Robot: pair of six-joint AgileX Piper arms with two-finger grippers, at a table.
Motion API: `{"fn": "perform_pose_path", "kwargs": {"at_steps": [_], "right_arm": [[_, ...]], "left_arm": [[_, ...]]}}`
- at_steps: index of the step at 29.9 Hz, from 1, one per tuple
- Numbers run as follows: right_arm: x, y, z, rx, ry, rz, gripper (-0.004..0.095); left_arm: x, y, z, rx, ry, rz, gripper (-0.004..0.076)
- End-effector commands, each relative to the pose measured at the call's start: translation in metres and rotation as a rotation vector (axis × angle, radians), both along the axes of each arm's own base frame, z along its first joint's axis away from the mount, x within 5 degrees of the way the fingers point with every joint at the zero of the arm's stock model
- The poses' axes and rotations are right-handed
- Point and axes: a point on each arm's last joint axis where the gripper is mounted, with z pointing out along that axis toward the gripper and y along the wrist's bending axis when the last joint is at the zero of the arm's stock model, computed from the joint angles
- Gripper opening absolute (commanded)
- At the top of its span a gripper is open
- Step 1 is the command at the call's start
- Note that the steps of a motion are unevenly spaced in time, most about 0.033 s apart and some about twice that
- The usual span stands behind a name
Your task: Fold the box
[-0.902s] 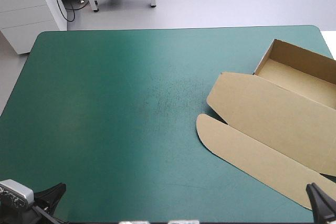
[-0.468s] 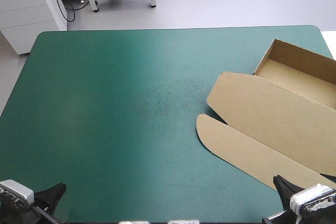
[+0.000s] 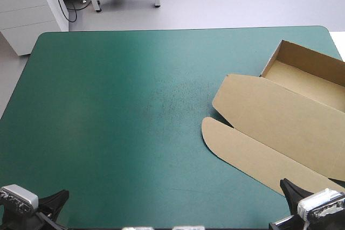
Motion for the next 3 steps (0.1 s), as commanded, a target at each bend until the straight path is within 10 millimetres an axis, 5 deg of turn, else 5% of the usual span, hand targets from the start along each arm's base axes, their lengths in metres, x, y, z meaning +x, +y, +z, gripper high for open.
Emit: {"fn": "perform_pose_path", "kwargs": {"at_steps": [1, 3], "right_arm": [[-0.0039, 0.0, 0.0126, 0.029, -0.107, 0.0, -0.002], [-0.0039, 0.0, 0.0126, 0.029, -0.107, 0.0, -0.002]], "left_arm": [[-0.0004, -0.0008, 0.0105, -0.047, -0.067, -0.011, -0.0008], [-0.0004, -0.0008, 0.0105, -0.047, -0.067, -0.011, -0.0008]]}}
